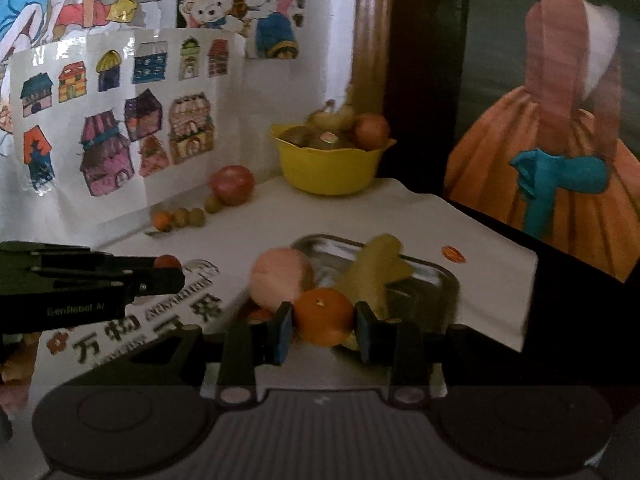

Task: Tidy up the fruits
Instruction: 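Lower the tomato into the metal tray while right gripper lowers the tangerine there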

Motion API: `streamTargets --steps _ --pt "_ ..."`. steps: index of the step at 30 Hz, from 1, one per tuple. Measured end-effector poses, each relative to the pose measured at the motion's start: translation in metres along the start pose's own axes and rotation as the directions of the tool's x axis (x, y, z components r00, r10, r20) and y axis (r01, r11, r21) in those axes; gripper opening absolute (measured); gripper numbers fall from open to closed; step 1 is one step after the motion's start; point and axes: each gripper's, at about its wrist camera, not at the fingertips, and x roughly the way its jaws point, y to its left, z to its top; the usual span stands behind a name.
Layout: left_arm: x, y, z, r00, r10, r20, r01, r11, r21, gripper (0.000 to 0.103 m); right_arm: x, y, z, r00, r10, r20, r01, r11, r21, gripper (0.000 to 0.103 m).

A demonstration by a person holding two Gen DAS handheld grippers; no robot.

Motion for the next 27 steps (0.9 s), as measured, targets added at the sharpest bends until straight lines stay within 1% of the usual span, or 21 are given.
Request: streamTargets --steps 5,13,18,27 --pt "0.021 -0.021 -0.005 0.999 -0.014 -0.031 0.014 1.0 0.025 0.027 0.004 -0.014 -0.018 1.0 -0.016 0.011 0.016 1.0 0.012 0.037" --pt "0.048 -0.034 -0.016 0.997 -0.01 -0.08 0.013 0.999 0.042 0.027 0.022 -0.031 -0.043 1.0 0.012 0.006 -0.012 0.999 0.051 0.037" --pt "0.054 -0.038 -0.019 0.996 -0.002 -0.092 0.007 0.998 0.056 0.027 0.028 -0.035 -0.051 1.0 -0.002 -0.001 0.002 0.998 0.057 0.037" --pt "0.059 -0.041 -0.02 0.994 0.014 -0.107 -0.005 0.997 0.077 0.027 0.032 -0.039 -0.053 1.0 -0.005 0.006 0.005 0.997 0.076 0.037"
